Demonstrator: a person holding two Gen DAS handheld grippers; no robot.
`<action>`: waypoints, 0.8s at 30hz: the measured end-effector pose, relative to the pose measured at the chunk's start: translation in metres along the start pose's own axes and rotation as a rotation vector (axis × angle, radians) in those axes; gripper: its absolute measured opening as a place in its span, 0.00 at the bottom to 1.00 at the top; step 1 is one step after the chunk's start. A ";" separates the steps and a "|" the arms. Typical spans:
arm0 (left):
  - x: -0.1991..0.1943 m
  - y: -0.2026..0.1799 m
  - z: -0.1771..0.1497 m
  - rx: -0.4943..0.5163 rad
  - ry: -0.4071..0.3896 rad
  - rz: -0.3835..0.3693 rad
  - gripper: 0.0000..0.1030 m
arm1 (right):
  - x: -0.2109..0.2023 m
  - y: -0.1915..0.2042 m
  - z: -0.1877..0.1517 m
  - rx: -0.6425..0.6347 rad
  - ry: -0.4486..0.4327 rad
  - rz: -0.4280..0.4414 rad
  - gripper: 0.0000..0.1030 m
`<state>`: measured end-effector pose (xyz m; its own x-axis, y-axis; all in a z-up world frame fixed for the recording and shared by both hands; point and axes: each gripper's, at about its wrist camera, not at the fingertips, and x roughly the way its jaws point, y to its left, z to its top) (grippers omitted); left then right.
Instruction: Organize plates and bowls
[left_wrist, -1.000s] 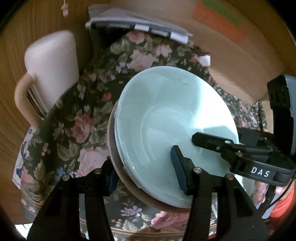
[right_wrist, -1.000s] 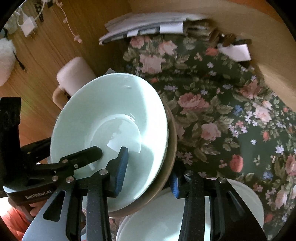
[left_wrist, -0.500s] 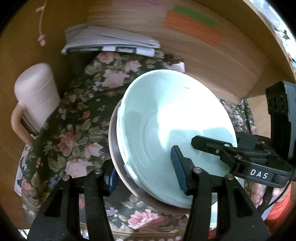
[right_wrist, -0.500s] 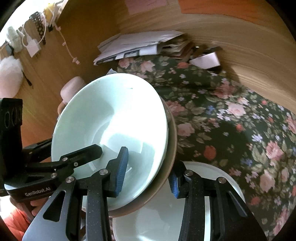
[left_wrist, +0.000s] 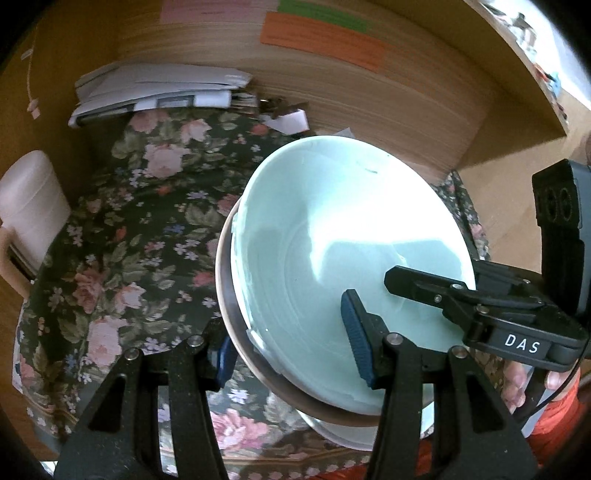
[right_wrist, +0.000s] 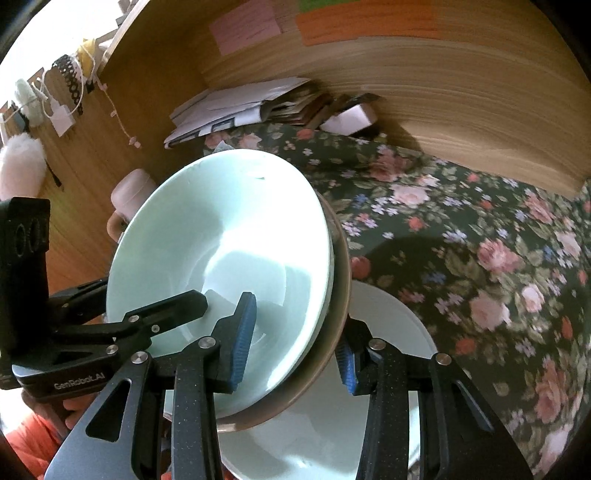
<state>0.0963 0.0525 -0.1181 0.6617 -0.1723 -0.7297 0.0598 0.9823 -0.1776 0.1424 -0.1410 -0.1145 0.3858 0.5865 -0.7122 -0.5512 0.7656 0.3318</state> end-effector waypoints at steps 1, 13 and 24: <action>0.001 -0.004 -0.001 0.009 0.004 -0.006 0.50 | -0.002 -0.002 -0.002 0.006 -0.002 -0.004 0.35; 0.011 -0.034 -0.018 0.060 0.051 -0.051 0.50 | -0.022 -0.022 -0.028 0.079 -0.011 -0.043 0.35; 0.030 -0.036 -0.023 0.059 0.116 -0.052 0.49 | -0.005 -0.035 -0.039 0.124 0.056 -0.044 0.35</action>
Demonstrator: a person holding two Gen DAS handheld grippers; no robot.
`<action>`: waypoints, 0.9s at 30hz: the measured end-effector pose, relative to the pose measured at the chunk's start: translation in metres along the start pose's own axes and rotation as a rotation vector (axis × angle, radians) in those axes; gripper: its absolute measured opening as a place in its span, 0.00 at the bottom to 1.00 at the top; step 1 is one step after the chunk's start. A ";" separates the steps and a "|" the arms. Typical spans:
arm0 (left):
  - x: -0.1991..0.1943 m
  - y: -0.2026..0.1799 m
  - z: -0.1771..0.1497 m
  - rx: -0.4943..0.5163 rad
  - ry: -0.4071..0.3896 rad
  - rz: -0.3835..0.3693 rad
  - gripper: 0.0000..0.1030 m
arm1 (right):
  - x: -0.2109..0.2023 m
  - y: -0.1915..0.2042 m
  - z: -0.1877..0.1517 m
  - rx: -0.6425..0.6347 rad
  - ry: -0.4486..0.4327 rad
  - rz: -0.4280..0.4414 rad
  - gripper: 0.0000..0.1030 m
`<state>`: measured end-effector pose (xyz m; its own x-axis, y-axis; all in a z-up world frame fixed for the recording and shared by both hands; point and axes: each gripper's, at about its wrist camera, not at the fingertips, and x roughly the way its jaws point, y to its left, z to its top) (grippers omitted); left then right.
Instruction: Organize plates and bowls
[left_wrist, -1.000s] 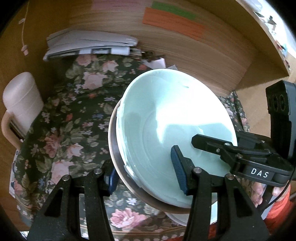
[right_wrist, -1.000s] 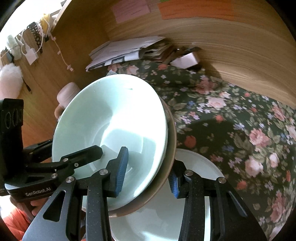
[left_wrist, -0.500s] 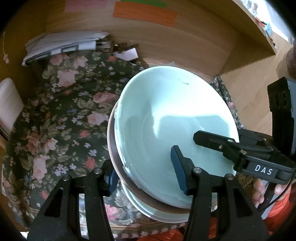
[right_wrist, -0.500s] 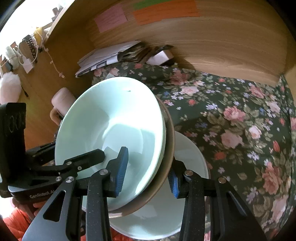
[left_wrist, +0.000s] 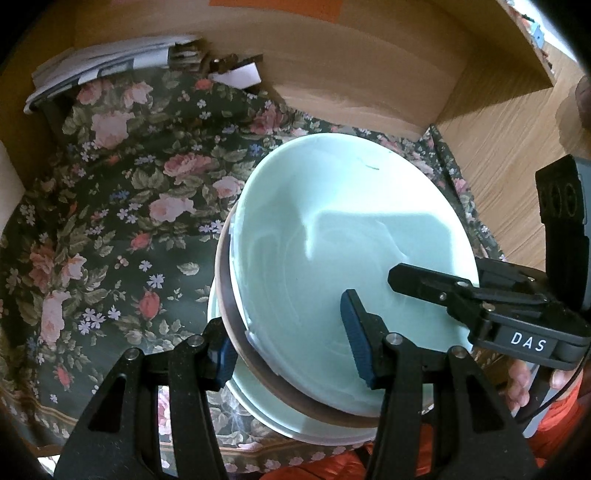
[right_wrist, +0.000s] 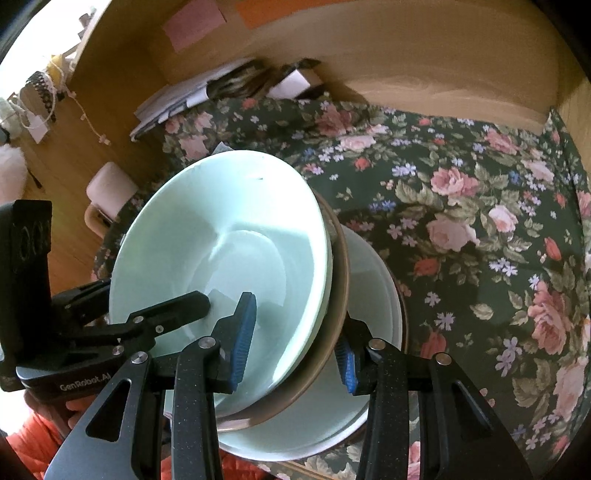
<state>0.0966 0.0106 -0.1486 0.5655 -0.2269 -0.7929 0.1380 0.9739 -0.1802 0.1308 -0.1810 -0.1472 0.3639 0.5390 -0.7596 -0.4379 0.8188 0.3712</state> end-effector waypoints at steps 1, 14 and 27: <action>0.003 0.001 0.000 -0.005 0.010 -0.002 0.49 | 0.002 -0.001 0.000 0.002 0.008 -0.001 0.35; 0.000 0.008 -0.001 -0.016 -0.025 0.001 0.48 | -0.001 -0.003 -0.001 -0.016 -0.024 -0.004 0.39; -0.077 -0.010 0.004 0.051 -0.295 0.100 0.58 | -0.077 0.018 0.006 -0.083 -0.265 -0.021 0.43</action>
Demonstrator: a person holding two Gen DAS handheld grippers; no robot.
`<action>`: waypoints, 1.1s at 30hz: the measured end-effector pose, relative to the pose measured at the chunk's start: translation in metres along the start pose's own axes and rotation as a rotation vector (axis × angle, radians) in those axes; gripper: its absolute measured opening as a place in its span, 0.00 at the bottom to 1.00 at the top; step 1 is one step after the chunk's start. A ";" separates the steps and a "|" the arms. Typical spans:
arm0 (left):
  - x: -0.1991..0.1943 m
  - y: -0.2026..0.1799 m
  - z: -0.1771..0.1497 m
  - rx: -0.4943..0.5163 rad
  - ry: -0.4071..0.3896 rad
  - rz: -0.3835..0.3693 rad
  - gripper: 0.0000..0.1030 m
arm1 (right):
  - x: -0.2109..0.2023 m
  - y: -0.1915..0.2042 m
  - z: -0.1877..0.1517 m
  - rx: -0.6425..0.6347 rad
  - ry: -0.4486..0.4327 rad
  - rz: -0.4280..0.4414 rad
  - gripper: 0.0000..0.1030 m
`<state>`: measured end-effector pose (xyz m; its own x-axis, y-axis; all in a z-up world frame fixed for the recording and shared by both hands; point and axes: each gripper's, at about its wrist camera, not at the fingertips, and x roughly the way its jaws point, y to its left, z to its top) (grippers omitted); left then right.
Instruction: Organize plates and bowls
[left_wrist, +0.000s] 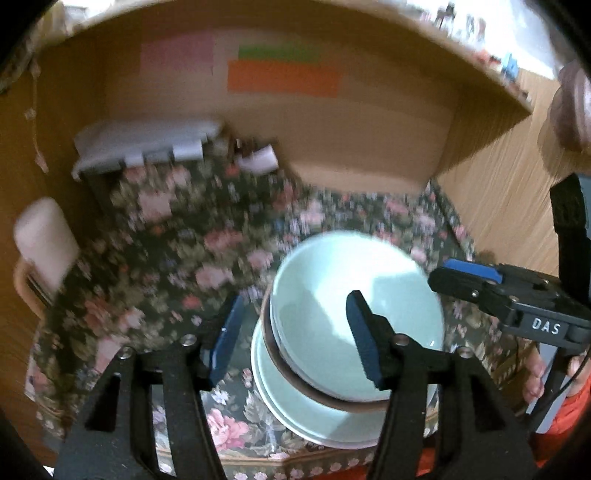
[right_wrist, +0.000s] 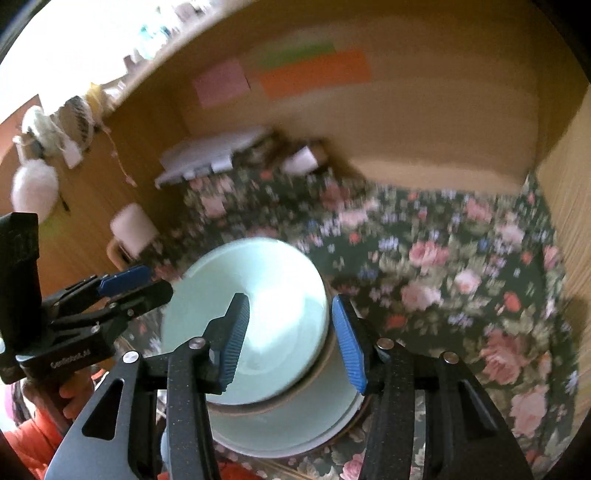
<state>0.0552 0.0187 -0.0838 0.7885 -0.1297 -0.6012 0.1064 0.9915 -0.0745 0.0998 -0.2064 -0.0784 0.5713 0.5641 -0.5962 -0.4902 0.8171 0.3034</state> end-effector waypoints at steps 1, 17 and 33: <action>-0.008 -0.001 0.002 0.001 -0.033 0.003 0.60 | -0.008 0.004 0.002 -0.010 -0.030 0.003 0.46; -0.088 -0.024 0.002 0.021 -0.391 0.011 0.90 | -0.069 0.043 -0.002 -0.147 -0.322 -0.025 0.87; -0.103 -0.032 -0.014 0.053 -0.482 0.034 1.00 | -0.087 0.049 -0.014 -0.155 -0.409 -0.058 1.00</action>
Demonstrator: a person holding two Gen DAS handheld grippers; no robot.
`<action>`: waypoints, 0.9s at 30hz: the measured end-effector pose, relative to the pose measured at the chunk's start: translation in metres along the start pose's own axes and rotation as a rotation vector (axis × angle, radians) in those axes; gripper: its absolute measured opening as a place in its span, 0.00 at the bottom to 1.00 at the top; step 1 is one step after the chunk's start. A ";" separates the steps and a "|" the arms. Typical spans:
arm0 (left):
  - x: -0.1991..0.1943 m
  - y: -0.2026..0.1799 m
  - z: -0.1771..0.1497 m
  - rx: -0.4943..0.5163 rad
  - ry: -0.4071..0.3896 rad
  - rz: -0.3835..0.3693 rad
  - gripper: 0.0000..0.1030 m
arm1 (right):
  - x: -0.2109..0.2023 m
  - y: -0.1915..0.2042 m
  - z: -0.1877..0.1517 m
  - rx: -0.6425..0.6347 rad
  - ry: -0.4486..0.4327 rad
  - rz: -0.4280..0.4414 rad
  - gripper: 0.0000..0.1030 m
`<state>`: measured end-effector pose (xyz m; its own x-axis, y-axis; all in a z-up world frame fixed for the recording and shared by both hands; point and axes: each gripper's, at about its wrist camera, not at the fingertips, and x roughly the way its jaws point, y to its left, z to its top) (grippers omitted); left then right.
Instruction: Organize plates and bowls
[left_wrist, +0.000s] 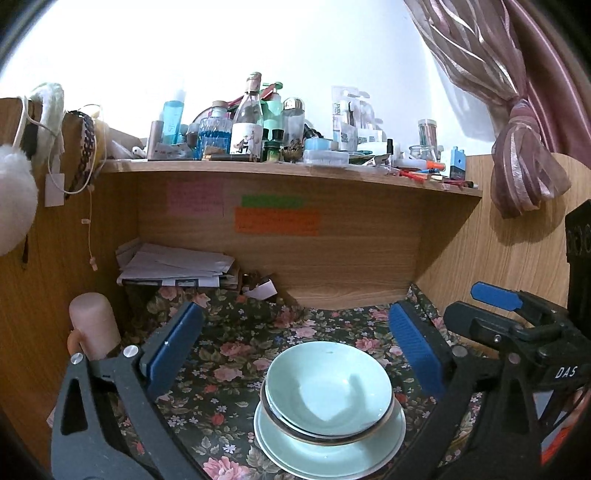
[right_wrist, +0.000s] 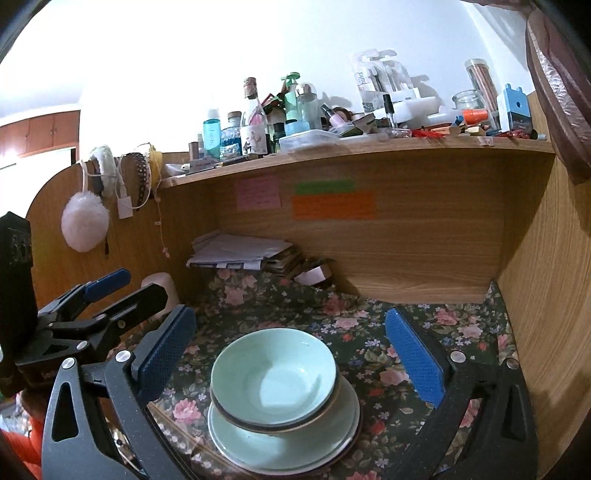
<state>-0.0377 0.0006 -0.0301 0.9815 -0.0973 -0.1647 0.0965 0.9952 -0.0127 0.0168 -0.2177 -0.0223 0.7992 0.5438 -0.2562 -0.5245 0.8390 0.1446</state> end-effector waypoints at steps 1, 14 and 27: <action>0.000 0.000 0.000 0.001 0.001 -0.001 1.00 | 0.000 0.000 0.000 0.001 0.000 0.003 1.00; 0.002 0.002 -0.003 -0.010 0.015 0.003 1.00 | 0.001 0.002 -0.002 0.006 0.012 0.015 1.00; 0.004 0.003 -0.003 -0.013 0.020 0.000 1.00 | 0.004 -0.001 -0.003 0.012 0.023 0.029 1.00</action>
<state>-0.0339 0.0028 -0.0340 0.9780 -0.0977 -0.1844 0.0947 0.9952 -0.0251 0.0199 -0.2165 -0.0261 0.7766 0.5675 -0.2738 -0.5437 0.8231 0.1638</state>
